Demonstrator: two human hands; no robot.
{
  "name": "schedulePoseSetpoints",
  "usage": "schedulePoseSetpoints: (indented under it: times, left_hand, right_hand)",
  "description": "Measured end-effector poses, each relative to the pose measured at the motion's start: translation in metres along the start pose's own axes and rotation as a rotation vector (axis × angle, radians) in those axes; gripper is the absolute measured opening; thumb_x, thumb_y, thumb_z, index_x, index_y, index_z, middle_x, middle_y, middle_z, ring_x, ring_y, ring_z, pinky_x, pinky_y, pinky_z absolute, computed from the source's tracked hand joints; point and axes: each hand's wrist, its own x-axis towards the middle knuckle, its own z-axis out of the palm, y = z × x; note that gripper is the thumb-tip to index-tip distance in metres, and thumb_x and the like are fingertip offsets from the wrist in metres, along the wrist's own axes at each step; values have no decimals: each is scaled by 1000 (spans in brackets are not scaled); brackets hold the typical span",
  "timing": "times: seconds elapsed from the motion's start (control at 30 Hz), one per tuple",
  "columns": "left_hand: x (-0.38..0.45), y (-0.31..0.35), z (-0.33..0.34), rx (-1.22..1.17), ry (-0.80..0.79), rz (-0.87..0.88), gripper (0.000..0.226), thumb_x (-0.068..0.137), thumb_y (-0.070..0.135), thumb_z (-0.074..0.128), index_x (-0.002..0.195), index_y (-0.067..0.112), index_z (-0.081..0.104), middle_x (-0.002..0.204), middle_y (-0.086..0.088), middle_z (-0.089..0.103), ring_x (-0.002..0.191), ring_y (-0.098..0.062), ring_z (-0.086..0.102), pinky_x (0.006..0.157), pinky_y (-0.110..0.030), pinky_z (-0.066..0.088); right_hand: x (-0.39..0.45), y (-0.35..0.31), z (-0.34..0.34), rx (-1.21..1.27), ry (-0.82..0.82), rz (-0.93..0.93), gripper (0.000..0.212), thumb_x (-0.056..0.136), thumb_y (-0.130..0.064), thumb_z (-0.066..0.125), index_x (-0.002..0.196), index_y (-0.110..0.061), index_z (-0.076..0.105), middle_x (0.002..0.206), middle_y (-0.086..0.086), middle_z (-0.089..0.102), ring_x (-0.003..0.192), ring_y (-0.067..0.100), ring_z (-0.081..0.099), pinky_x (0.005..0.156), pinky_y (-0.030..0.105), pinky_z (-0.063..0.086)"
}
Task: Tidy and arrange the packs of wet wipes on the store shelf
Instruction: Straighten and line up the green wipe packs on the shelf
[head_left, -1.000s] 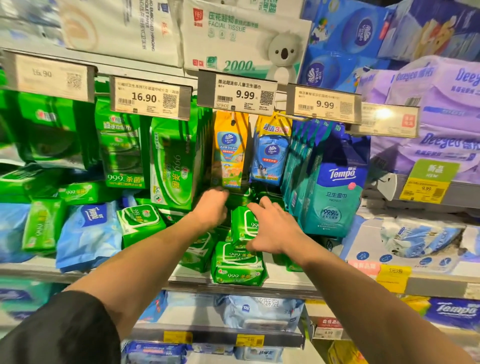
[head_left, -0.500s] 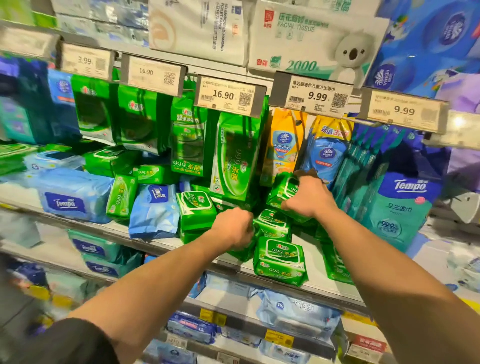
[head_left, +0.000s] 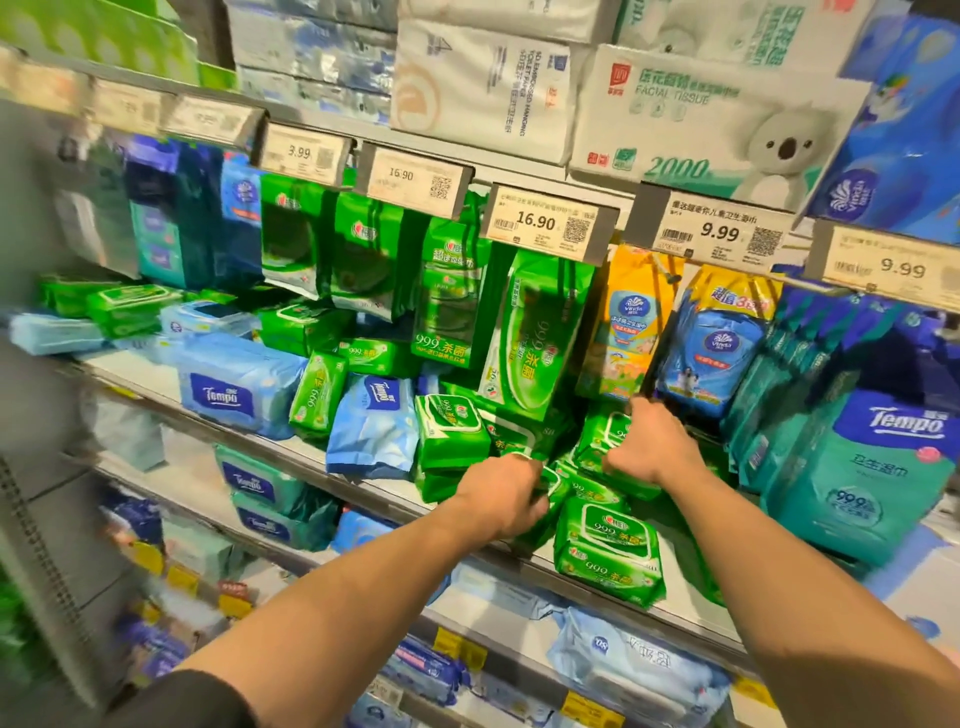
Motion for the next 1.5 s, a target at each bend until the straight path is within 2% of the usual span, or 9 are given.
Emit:
schedulePoseSetpoints:
  times: [0.33, 0.47, 0.67, 0.83, 0.9, 1.03, 1.17, 1.3, 1.5]
  left_hand:
    - [8, 7, -8, 66, -11, 5, 43, 90, 49, 54, 115, 15, 55, 115, -11, 61, 105, -35, 61, 80, -42, 52]
    - [8, 9, -5, 56, -28, 6, 44, 90, 49, 53, 118, 14, 55, 118, -11, 58, 106, -35, 61, 82, -43, 51]
    - [9, 7, -6, 42, -77, -1, 46, 90, 49, 55, 120, 14, 56, 126, -11, 53, 107, -36, 61, 84, -45, 52]
    - [8, 8, -3, 40, -78, 5, 48, 91, 48, 54, 125, 13, 54, 131, -13, 49, 109, -37, 60, 86, -46, 52]
    - [8, 8, -3, 43, -79, 2, 50, 92, 47, 53, 128, 12, 52, 135, -14, 47, 112, -37, 58, 87, -47, 51]
    - [8, 11, -3, 57, -86, -3, 51, 92, 47, 53, 128, 12, 51, 133, -14, 47, 113, -37, 57, 89, -46, 50]
    - [9, 19, -5, 89, -85, 3, 46, 91, 43, 55, 125, 14, 52, 129, -11, 49, 114, -35, 57, 88, -45, 50]
    - [10, 34, -2, 88, -57, 44, 45, 88, 39, 57, 124, 13, 53, 125, -10, 52, 115, -33, 55, 90, -46, 49]
    - [20, 73, 3, 10, 17, 142, 41, 87, 39, 58, 119, 14, 58, 120, -9, 55, 114, -32, 56, 90, -43, 49]
  right_hand:
    - [8, -1, -2, -26, 6, 3, 67, 58, -35, 73, 116, -15, 47, 112, 9, 56, 106, 33, 56, 89, 48, 52]
    - [12, -7, 5, -33, -11, -3, 73, 61, -34, 72, 124, -11, 43, 115, 10, 56, 111, 34, 55, 90, 50, 51]
    - [21, -15, 28, -35, -46, 22, 61, 73, -32, 69, 126, -9, 51, 128, 13, 53, 121, 36, 51, 98, 51, 46]
    - [27, -6, 53, -56, -57, -3, 76, 85, -31, 67, 148, -14, 27, 147, 15, 37, 138, 34, 33, 109, 52, 35]
    - [28, -3, 60, -70, -34, -14, 77, 88, -32, 66, 150, -15, 23, 152, 15, 31, 143, 32, 24, 113, 53, 28]
    - [22, 2, 66, -118, 22, -65, 70, 91, -35, 63, 148, -15, 27, 156, 10, 23, 148, 30, 9, 116, 55, 19]
    - [7, 9, 72, -123, 42, -105, 85, 91, -44, 61, 154, -16, 12, 163, 6, 6, 149, 29, 0, 118, 53, 11]
    - [-12, 25, 65, -78, 90, -86, 87, 92, -49, 55, 155, -14, 7, 163, 7, 1, 149, 29, 2, 119, 49, 13]
    - [-51, 70, 50, -124, 84, -18, 70, 91, -45, 53, 147, -10, 29, 152, 13, 24, 140, 33, 22, 109, 47, 30]
